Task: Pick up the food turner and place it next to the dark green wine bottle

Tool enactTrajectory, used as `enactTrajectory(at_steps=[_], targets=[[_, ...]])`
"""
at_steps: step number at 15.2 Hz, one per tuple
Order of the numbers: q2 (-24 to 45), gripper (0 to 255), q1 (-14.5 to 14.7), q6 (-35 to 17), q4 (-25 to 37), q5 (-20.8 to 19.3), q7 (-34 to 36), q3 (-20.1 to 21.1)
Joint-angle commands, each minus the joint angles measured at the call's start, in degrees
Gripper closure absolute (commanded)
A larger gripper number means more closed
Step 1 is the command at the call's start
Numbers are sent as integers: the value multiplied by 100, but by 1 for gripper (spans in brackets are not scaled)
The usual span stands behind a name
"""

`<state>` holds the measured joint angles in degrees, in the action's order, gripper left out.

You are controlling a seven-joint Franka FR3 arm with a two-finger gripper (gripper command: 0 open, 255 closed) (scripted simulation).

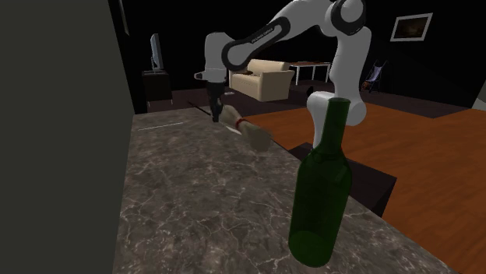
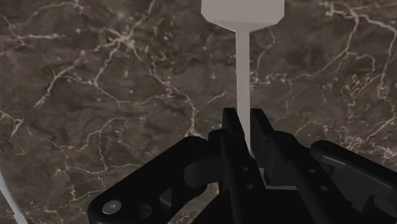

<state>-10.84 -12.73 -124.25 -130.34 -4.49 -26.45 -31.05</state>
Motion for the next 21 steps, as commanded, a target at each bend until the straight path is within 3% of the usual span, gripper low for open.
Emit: enactTrajectory(at_steps=[1,21], targets=[[-56,255,4,154,106,-23,36,27],[-409,255,21,1717,1346,-123,171,208]])
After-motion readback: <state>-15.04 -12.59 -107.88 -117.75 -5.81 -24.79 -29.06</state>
